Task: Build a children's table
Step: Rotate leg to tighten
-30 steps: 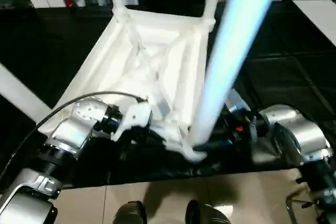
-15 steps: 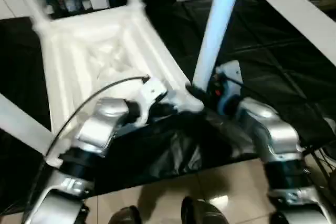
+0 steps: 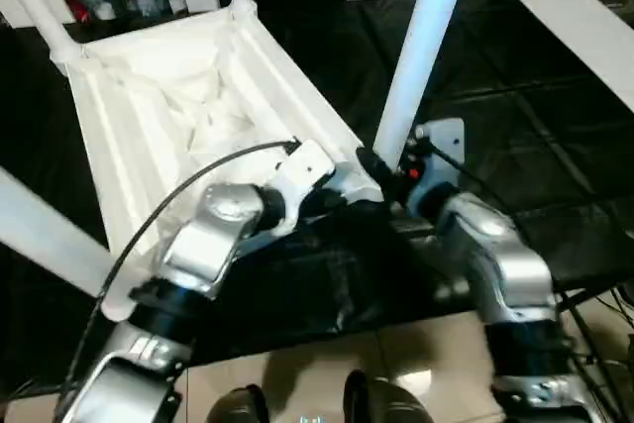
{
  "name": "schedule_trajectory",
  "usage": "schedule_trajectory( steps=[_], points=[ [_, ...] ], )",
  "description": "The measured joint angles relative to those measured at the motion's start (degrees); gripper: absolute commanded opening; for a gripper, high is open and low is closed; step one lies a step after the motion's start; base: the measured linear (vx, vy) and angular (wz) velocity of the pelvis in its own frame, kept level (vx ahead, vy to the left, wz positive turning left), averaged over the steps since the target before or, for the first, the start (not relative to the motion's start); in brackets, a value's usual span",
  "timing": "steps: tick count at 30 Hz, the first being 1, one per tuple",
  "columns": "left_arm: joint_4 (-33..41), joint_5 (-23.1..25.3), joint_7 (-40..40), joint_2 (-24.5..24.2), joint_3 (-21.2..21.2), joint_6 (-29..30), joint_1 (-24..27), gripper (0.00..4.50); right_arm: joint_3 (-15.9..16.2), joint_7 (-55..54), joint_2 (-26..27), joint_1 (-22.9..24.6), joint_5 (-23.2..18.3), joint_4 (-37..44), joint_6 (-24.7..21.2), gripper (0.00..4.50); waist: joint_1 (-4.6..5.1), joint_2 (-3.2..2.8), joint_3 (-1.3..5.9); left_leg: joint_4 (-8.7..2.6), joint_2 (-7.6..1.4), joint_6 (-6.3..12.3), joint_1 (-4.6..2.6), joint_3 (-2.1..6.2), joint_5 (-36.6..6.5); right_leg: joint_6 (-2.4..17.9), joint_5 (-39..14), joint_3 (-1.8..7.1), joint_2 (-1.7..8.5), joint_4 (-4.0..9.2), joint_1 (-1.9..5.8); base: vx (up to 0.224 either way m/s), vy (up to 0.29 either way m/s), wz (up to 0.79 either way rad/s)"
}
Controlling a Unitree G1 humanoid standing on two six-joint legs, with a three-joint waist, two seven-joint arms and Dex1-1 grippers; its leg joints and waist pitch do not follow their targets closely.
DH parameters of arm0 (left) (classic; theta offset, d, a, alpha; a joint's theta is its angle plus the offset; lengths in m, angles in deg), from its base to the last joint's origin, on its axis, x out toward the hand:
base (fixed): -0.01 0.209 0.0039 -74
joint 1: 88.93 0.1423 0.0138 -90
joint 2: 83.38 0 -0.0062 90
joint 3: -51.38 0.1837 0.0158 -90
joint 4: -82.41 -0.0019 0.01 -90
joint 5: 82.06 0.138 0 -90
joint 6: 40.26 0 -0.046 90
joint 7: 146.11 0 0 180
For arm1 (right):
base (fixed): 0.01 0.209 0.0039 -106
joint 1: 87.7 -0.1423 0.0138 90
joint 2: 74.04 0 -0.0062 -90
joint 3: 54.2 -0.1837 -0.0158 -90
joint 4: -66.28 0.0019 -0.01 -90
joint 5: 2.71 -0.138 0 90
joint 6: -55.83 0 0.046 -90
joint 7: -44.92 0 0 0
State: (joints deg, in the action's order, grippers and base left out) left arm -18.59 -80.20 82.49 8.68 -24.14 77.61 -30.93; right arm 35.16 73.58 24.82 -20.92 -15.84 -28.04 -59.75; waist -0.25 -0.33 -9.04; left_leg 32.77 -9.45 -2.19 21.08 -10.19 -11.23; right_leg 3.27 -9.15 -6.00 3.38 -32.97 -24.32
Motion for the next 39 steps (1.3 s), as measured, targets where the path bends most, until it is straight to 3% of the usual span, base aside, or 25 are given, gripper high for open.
schedule_trajectory(
  steps=[7,11,15,21,29,39],
  points=[
    [-0.1,-2.9,11.5,-8.1,1.2,-10.2,2.7,0.0,3.6,18.5,-10.5,1.7,-2.3,0.3,4.1,4.13,-0.32,-0.38,-0.23,0.01,-0.04,0.01,-0.02,0.01,0.0,0.0,0.0,-0.06,-0.01,-0.03,-0.03,0.0,0.0,0.0],
    [-0.1,-4.2,18.6,-11.7,2.3,-15.5,3.8,0.0,5.8,28.9,-15.2,0.8,-3.0,-1.7,7.5,4.48,-1.88,-0.39,-0.23,0.09,-0.04,0.01,0.0,0.02,0.0,0.0,0.0,-0.1,0.03,-0.02,-0.03,0.0,0.0,0.0],
    [-0.6,-4.8,23.3,-13.4,3.1,-19.2,4.3,0.0,6.6,37.5,-18.1,0.0,-3.7,-3.0,11.2,4.48,-2.73,-0.37,-0.23,0.21,0.0,0.04,0.04,0.0,0.0,0.0,0.0,-0.09,0.1,-0.04,-0.01,0.0,0.0,0.0],
    [-3.9,-5.9,29.1,-16.4,4.0,-25.5,3.6,0.0,10.6,52.7,-22.0,-0.9,-5.6,-6.1,15.0,4.48,-3.1,-0.3,-0.23,0.32,-0.07,0.05,0.02,0.01,0.0,0.0,0.0,-0.12,0.06,-0.15,-0.01,0.0,0.0,0.0],
    [-6.8,-6.1,32.9,-16.5,4.7,-28.9,1.9,0.0,12.6,59.9,-22.1,-4.8,-6.5,-11.3,16.4,3.7,-3.49,0.13,-0.23,0.45,-0.07,0.05,0.05,0.01,0.0,0.1,0.0,-0.13,0.08,-0.15,0.05,0.0,0.0,0.0],
    [-8.1,-6.2,34.5,-16.2,5.5,-30.9,1.1,0.0,13.7,62.4,-22.2,-6.4,-7.0,-14.2,17.0,2.92,-4.49,0.14,-0.22,0.45,-0.08,0.05,0.04,0.01,0.0,0.1,0.0,-0.15,0.08,-0.17,0.05,0.0,0.0,0.0]
  ],
)
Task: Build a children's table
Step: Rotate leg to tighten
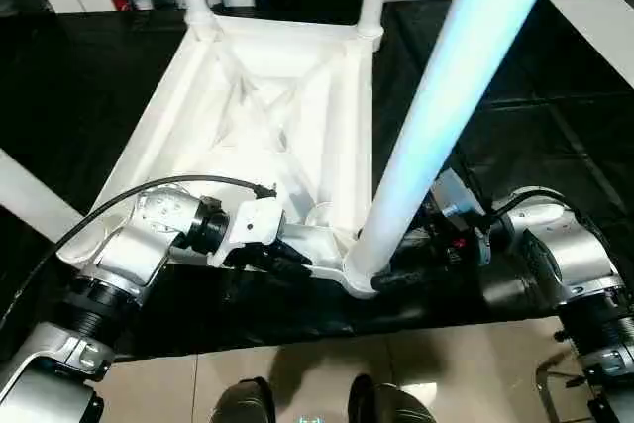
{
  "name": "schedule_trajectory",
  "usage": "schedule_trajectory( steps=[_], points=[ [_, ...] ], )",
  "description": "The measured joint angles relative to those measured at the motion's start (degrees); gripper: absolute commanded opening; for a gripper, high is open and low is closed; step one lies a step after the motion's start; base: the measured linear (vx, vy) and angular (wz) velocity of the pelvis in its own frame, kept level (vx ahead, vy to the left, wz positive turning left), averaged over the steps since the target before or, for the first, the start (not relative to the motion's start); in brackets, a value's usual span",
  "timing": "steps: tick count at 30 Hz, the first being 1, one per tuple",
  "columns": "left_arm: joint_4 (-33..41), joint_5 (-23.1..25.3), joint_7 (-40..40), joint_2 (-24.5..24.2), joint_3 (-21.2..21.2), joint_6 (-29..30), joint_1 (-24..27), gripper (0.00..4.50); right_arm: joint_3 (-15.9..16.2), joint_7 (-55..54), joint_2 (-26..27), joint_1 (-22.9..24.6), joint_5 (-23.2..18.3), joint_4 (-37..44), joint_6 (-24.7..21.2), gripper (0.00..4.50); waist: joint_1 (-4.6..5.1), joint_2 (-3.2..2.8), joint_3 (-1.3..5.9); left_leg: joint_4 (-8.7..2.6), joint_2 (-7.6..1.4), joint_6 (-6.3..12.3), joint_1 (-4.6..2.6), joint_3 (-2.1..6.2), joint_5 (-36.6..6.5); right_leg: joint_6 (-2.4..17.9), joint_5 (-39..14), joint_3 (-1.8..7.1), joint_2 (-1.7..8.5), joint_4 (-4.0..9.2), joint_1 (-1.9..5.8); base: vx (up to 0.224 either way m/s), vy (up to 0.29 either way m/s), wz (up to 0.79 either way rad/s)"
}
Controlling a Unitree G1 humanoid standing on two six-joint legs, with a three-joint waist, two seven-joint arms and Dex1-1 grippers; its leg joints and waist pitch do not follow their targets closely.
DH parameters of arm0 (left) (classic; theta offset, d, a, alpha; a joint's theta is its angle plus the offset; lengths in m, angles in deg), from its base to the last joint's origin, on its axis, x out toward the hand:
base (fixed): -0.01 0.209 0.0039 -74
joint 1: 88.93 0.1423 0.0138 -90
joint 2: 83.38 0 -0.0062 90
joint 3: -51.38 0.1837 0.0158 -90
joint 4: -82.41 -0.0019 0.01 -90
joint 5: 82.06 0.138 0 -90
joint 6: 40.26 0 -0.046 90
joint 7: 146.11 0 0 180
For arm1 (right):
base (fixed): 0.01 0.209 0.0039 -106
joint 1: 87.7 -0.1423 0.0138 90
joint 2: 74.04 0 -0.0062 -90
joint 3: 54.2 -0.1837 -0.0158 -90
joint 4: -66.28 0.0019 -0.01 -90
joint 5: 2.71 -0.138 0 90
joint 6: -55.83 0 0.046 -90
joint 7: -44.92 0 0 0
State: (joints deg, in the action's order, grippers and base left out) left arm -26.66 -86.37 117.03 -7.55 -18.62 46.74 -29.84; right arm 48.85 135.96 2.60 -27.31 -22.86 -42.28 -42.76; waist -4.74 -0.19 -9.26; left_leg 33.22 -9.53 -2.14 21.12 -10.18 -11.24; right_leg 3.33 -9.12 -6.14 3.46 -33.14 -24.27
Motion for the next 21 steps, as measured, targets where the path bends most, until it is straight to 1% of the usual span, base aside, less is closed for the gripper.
schedule_trajectory(
  steps=[1,3,6,9,14,16,17,18,19,21],
  points=[
    [-0.1,0.0,0.2,0.0,0.0,-0.2,0.0,0.0,0.3,0.1,-0.1,-0.2,-0.1,-0.2,0.0,2.77,-0.08,0.0,0.0,0.0,0.0,0.0,0.0,0.0,0.0,0.0,0.0,0.0,0.0,-0.01,0.0,0.0,0.0,0.0],
    [-0.5,0.0,0.4,0.0,0.1,-0.6,-0.1,0.0,1.1,0.1,-0.2,-0.5,-0.4,-0.4,0.0,2.6,-0.26,0.0,0.0,0.0,-0.01,0.0,0.0,0.0,0.0,0.0,0.0,-0.01,0.0,-0.01,0.0,0.0,0.0,0.0],
    [-0.7,-0.1,0.6,0.0,0.1,-1.0,-0.3,0.0,1.1,0.1,-0.3,-0.5,-0.6,-0.7,-0.1,2.43,-0.41,0.0,0.0,0.01,0.0,0.0,0.0,0.0,0.0,0.0,0.0,0.0,0.0,-0.01,0.0,0.0,0.0,0.0],
    [-0.8,-0.3,0.6,0.1,0.1,-0.9,-0.3,0.0,1.0,0.0,-0.2,-0.4,-0.7,-0.5,-0.9,2.11,-0.42,0.0,0.01,0.05,-0.01,0.0,0.01,0.0,0.0,0.0,0.0,0.0,0.0,-0.04,0.0,0.0,0.0,0.0],
    [-0.7,-0.5,0.7,0.6,0.0,0.9,-0.3,0.0,-0.6,-0.9,0.4,1.2,-0.8,1.0,-3.8,2.03,-0.5,0.0,0.01,0.14,-0.02,0.0,-0.01,0.0,0.0,0.0,0.0,0.0,0.0,-0.07,0.03,0.0,0.0,0.0],
    [-0.7,-0.4,0.0,1.0,-0.2,2.0,-0.4,0.0,-1.1,-3.4,0.9,2.3,-1.5,2.6,-5.8,2.01,-0.5,-0.01,0.01,0.23,-0.06,0.0,-0.07,0.01,0.0,0.1,0.0,-0.01,-0.01,-0.11,0.11,0.0,0.0,0.0],
    [-0.6,-0.1,-1.3,1.5,-0.7,3.8,-0.5,0.0,-2.0,-6.2,1.5,3.4,-1.5,3.7,-7.1,2.01,-0.47,-0.03,0.01,0.23,-0.07,-0.01,-0.16,0.02,0.0,0.1,0.1,-0.03,-0.02,-0.1,0.23,0.0,0.0,0.0],
    [-0.6,1.0,-5.0,2.3,-2.1,7.2,-0.5,0.0,-4.1,-12.4,3.8,4.5,-0.8,4.3,-8.0,2.01,-0.18,-0.01,0.01,0.31,-0.14,-0.03,-0.29,0.01,0.0,0.1,0.1,-0.03,-0.07,-0.1,0.44,0.0,0.0,0.0],
    [-0.6,2.1,-8.2,3.0,-3.2,9.9,-0.9,0.0,-5.8,-17.9,6.1,4.7,-0.1,4.4,-8.8,2.01,0.21,-0.01,0.01,0.35,-0.16,-0.15,-0.41,0.02,0.1,0.0,0.0,-0.05,-0.09,-0.1,0.5,0.0,0.0,0.0],
    [-0.5,3.1,-13.6,5.1,-4.0,14.0,-1.6,0.0,-8.3,-27.1,9.0,4.7,0.8,4.4,-10.1,2.01,2.07,0.0,-0.03,0.32,-0.14,-0.6,-0.59,0.0,0.1,0.0,0.0,-0.09,-0.06,0.11,0.59,-0.061,0.002,-0.09]
  ],
)
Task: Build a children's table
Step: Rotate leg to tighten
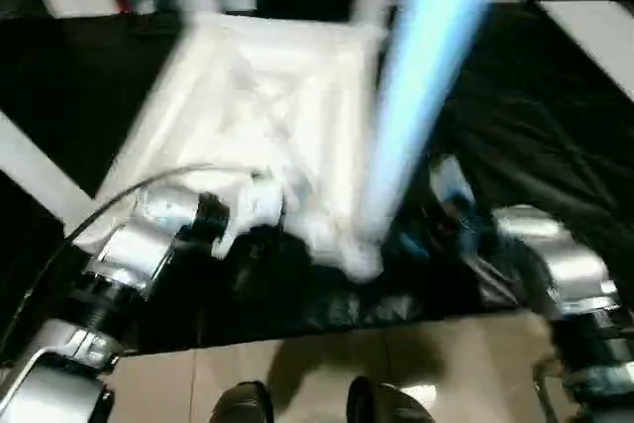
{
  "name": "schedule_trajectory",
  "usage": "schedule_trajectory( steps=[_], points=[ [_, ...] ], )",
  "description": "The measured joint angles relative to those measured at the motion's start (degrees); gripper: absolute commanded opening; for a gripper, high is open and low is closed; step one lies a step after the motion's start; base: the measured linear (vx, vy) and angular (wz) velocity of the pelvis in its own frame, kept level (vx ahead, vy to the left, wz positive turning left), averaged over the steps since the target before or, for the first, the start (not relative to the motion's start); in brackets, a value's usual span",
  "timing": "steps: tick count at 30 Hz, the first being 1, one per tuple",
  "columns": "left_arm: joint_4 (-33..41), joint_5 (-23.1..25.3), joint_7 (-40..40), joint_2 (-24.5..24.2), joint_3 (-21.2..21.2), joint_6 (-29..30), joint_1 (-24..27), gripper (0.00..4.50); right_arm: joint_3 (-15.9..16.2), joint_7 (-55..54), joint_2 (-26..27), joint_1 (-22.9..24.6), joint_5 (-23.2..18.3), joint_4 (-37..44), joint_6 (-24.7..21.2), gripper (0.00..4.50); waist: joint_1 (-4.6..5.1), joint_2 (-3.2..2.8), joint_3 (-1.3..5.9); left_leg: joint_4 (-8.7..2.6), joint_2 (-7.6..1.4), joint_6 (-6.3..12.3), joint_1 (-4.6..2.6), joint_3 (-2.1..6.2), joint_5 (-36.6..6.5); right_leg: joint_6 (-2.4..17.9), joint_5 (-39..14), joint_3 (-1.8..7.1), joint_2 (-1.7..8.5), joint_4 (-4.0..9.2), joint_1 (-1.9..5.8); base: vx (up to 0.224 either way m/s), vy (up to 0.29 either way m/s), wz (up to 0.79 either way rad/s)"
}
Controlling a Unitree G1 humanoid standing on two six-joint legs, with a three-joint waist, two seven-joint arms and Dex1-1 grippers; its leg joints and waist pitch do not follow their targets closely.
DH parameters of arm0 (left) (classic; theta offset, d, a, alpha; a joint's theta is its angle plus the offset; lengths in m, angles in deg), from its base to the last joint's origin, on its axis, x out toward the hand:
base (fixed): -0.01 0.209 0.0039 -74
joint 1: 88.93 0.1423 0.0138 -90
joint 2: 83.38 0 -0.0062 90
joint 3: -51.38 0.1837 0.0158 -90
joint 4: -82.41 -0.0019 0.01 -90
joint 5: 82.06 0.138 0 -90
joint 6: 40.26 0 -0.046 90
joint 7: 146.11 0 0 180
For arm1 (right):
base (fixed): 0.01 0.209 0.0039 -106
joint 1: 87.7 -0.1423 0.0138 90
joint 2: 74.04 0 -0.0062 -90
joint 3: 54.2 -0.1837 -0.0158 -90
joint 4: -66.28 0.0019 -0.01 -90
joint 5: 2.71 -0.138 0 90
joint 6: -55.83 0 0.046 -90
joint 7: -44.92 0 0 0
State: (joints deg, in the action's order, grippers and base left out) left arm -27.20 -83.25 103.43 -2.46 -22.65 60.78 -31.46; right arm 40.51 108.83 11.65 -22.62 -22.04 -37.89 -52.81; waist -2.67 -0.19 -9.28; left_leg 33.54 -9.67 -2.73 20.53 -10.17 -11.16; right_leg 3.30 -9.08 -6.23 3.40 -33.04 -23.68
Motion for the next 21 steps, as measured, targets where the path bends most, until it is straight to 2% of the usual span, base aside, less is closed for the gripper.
schedule_trajectory(
  steps=[3,5,9,12,15,17,20,21],
  points=[
    [1.1,0.7,-6.6,3.9,-0.6,4.9,0.0,0.0,-2.9,-9.3,3.1,0.0,1.7,0.3,-1.3,2.0,1.54,0.16,-0.09,0.02,0.0,-0.01,-0.19,0.0,0.0,0.0,0.0,-0.05,0.01,0.1,0.24,-0.018,0.006,-0.03],
    [2.0,1.3,-11.5,6.3,-1.9,9.1,0.1,0.0,-4.6,-16.8,7.2,-0.1,3.5,1.0,-2.2,2.0,1.91,0.14,-0.1,0.0,0.0,-0.02,-0.41,0.01,0.0,0.0,0.0,-0.06,0.01,0.05,0.31,0.0,0.0,0.0],
    [3.8,3.5,-21.0,12.2,-4.0,15.8,-0.2,0.0,-6.7,-33.2,14.8,-0.6,7.0,3.3,-3.9,2.0,2.57,0.13,-0.11,-0.17,0.03,-0.04,-0.4,0.08,0.0,0.0,0.0,-0.1,0.0,0.11,0.31,0.0,0.0,0.0],
    [4.9,5.0,-27.1,15.8,-4.4,19.1,-0.8,0.0,-7.9,-44.5,20.5,-1.6,9.9,4.6,-5.2,2.0,2.65,0.13,-0.1,-0.43,0.12,-0.03,-0.34,0.08,0.0,0.0,0.0,-0.05,0.02,0.12,0.22,0.0,0.0,0.0],
    [5.8,5.5,-29.1,16.7,-4.2,20.0,-1.0,0.0,-8.6,-49.9,23.6,-1.8,11.0,5.7,-5.5,2.0,2.41,0.15,-0.1,-0.78,0.12,0.23,-0.21,0.08,0.1,-0.2,-0.1,-0.07,0.01,0.1,0.01,0.0,0.0,0.0],
    [6.7,5.8,-29.2,16.7,-3.8,20.3,-0.9,0.0,-8.6,-50.6,24.1,-1.3,11.5,6.6,-4.9,2.56,2.28,0.15,-0.1,-0.88,0.11,0.23,0.05,0.08,0.2,-0.2,-0.1,-0.08,0.0,0.07,-0.29,0.0,0.0,0.0],
    [7.6,6.2,-29.1,16.5,-3.2,20.4,-0.7,0.0,-8.6,-50.8,24.9,-0.3,10.9,7.5,-3.7,2.72,2.25,0.13,-0.1,-0.91,0.11,0.24,0.44,0.08,0.1,0.1,0.0,-0.1,0.0,0.08,-0.39,0.0,0.0,0.0],
    [8.1,6.2,-28.8,16.1,-2.8,20.4,-0.5,0.0,-8.6,-50.2,24.7,0.2,10.5,7.8,-3.3,2.99,2.23,0.13,-0.1,-0.91,0.11,0.24,0.46,0.08,0.1,0.1,0.0,-0.1,0.01,0.1,-0.41,0.0,0.0,0.0]
  ],
)
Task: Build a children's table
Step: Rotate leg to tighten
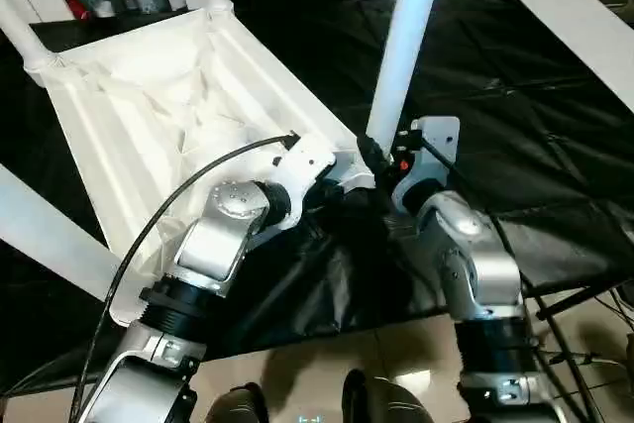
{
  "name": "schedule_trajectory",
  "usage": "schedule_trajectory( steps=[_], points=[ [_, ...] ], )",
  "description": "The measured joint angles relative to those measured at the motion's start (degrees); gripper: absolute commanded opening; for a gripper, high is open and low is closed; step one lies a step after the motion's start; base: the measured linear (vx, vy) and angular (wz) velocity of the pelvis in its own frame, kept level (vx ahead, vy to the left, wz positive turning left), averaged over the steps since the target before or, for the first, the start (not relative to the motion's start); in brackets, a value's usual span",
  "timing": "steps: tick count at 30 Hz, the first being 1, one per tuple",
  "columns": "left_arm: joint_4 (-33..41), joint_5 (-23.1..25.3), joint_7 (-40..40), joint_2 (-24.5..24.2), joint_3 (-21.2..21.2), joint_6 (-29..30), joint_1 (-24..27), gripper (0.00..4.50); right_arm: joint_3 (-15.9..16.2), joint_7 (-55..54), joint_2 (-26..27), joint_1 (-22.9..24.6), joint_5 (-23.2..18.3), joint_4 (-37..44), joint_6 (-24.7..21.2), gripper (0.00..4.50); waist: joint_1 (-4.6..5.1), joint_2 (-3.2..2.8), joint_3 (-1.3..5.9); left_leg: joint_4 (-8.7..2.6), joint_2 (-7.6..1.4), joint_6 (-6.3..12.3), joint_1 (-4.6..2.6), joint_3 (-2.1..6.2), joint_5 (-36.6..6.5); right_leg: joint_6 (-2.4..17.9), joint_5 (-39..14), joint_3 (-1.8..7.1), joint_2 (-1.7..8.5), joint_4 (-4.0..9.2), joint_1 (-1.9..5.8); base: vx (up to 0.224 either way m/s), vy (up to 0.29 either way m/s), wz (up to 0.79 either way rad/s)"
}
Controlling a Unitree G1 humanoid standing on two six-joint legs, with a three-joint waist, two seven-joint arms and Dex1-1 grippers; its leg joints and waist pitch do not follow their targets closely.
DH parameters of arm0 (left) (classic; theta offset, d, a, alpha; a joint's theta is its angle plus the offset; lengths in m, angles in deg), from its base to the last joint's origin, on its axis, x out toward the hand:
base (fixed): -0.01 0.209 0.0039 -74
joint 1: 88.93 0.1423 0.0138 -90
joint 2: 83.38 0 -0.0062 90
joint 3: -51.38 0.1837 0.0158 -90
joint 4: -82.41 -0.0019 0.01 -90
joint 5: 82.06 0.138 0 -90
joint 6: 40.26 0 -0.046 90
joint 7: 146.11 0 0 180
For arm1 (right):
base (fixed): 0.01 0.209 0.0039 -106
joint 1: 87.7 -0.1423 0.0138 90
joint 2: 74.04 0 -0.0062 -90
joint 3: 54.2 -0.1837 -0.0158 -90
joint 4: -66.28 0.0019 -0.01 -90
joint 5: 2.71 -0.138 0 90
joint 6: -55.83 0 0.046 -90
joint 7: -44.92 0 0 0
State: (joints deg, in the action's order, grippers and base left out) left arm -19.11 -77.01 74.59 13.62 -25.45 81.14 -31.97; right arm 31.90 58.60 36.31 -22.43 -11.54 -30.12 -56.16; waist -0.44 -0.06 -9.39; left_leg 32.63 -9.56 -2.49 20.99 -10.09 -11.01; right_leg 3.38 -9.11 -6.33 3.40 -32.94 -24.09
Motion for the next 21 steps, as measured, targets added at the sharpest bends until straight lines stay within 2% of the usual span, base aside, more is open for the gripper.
schedule_trajectory(
  steps=[4,6,8,11,13,15,18,21],
  points=[
    [1.3,-0.2,1.7,-1.9,0.9,-1.3,0.9,0.0,1.5,5.2,-3.1,1.6,-0.7,1.3,0.2,3.15,0.07,-0.01,-0.01,-0.01,-0.01,0.03,0.03,0.0,0.0,0.0,0.0,-0.01,0.0,0.03,-0.01,0.0,0.0,0.0],
    [1.3,-0.7,3.3,-3.4,1.2,-3.0,1.1,0.0,1.9,8.2,-5.3,2.1,-1.6,1.7,0.1,3.57,0.02,-0.02,-0.02,-0.04,-0.02,0.02,0.03,0.0,0.0,0.0,0.0,-0.03,-0.01,0.01,-0.03,0.0,0.0,0.0],
    [1.3,-0.9,4.0,-3.9,1.3,-3.5,1.3,0.0,2.0,9.9,-6.0,2.5,-2.2,1.7,0.0,3.57,0.04,-0.04,-0.04,-0.04,-0.03,0.02,0.04,0.01,0.0,0.0,0.0,-0.03,-0.01,0.0,-0.05,0.0,0.0,0.0],
    [1.1,-1.8,7.4,-6.5,1.4,-6.5,1.9,0.0,2.3,17.9,-11.8,3.5,-3.4,1.2,1.7,3.94,-0.14,-0.13,-0.1,0.01,-0.01,0.03,0.08,0.02,0.0,0.0,0.0,-0.03,0.0,0.0,-0.12,0.0,0.0,0.0],
    [0.9,-2.8,10.9,-8.8,1.8,-9.3,2.3,0.0,3.1,24.5,-15.8,3.9,-4.5,0.1,3.8,4.04,-0.42,-0.17,-0.13,0.01,-0.02,0.03,0.08,0.02,0.0,0.0,0.0,-0.03,0.0,-0.02,-0.13,0.0,0.0,0.0],
    [0.3,-3.5,15.1,-11.3,2.5,-13.1,2.9,0.0,3.9,31.2,-20.1,3.9,-5.2,-1.3,5.1,4.37,-1.1,-0.18,-0.13,0.03,-0.03,0.05,0.06,0.02,0.0,0.0,0.0,-0.05,-0.01,-0.06,-0.14,0.0,0.0,0.0],
    [-0.5,-4.7,20.4,-14.2,3.1,-17.0,3.3,0.0,4.6,39.7,-24.7,3.7,-6.0,-1.7,5.4,4.48,-1.95,-0.17,-0.13,0.11,-0.05,0.05,-0.03,0.06,0.0,0.1,0.0,-0.09,0.0,-0.06,-0.14,0.0,0.0,0.0],
    [-1.2,-5.3,24.3,-15.6,3.7,-19.9,3.3,0.0,6.6,46.9,-27.4,3.3,-7.3,-1.7,5.7,4.48,-2.33,-0.17,-0.13,0.22,-0.03,0.06,-0.01,0.06,0.0,0.1,0.0,-0.09,0.03,-0.06,-0.12,0.0,0.0,0.0]
  ],
)
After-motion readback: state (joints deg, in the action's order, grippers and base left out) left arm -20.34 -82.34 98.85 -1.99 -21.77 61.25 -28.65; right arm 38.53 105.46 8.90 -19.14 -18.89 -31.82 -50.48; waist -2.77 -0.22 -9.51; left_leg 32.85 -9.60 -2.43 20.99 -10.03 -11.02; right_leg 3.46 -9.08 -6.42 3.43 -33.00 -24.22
